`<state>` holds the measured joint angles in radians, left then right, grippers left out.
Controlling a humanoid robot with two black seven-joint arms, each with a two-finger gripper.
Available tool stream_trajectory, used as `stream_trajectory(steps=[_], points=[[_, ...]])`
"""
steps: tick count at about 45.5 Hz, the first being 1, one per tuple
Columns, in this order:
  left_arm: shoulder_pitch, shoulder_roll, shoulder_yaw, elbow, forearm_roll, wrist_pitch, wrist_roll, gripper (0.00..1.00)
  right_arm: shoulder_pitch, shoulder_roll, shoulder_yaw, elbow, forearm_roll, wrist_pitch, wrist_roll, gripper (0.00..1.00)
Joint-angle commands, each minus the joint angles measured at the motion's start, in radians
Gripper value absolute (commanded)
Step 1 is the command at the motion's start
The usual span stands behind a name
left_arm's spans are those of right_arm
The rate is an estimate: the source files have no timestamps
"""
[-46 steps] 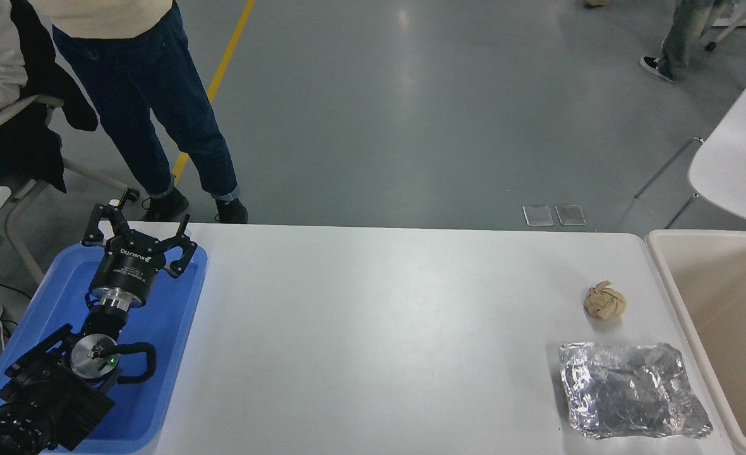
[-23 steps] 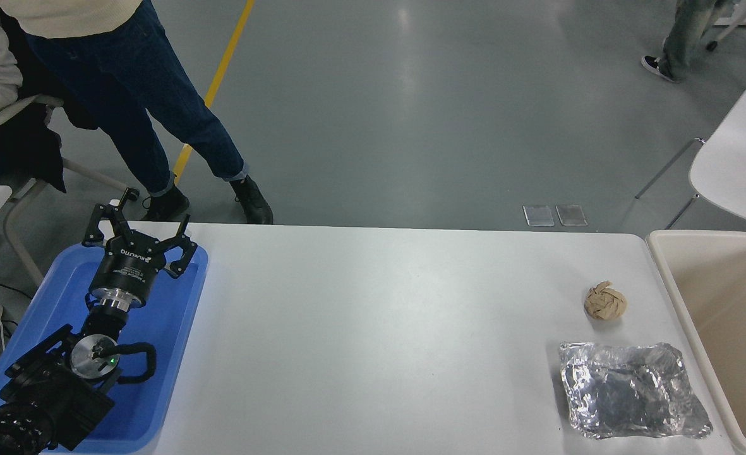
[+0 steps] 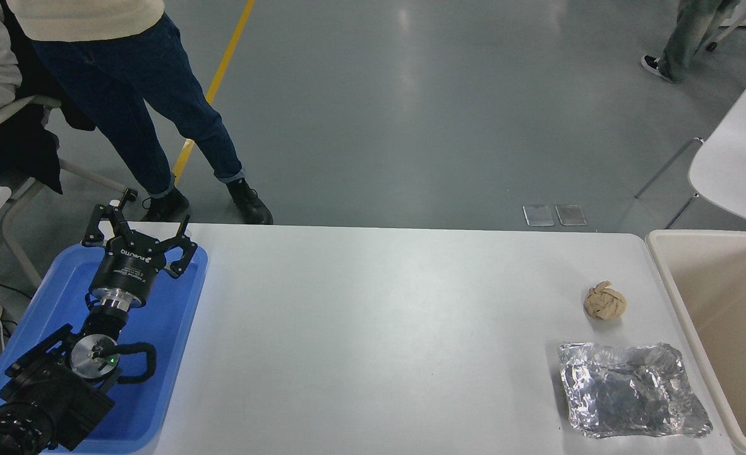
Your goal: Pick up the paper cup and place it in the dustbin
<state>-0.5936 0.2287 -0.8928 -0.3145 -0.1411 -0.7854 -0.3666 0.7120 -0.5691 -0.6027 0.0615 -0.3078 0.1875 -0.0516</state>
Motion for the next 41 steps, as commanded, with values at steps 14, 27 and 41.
stream_trajectory(steps=[14, 27, 41], points=[[0.000, 0.000, 0.000, 0.000, 0.000, 0.000, 0.000, 1.00, -0.028, 0.054, 0.029, 0.009, 0.009, -0.220, -0.011, 1.00], [0.000, 0.001, 0.000, 0.002, -0.002, 0.000, 0.000, 1.00, -0.042, 0.046, 0.092, -0.002, 0.009, -0.220, -0.010, 1.00], [0.000, 0.000, 0.000, 0.000, -0.002, 0.000, 0.000, 1.00, 0.013, 0.006, 0.095, 0.108, 0.003, -0.204, -0.010, 1.00]])
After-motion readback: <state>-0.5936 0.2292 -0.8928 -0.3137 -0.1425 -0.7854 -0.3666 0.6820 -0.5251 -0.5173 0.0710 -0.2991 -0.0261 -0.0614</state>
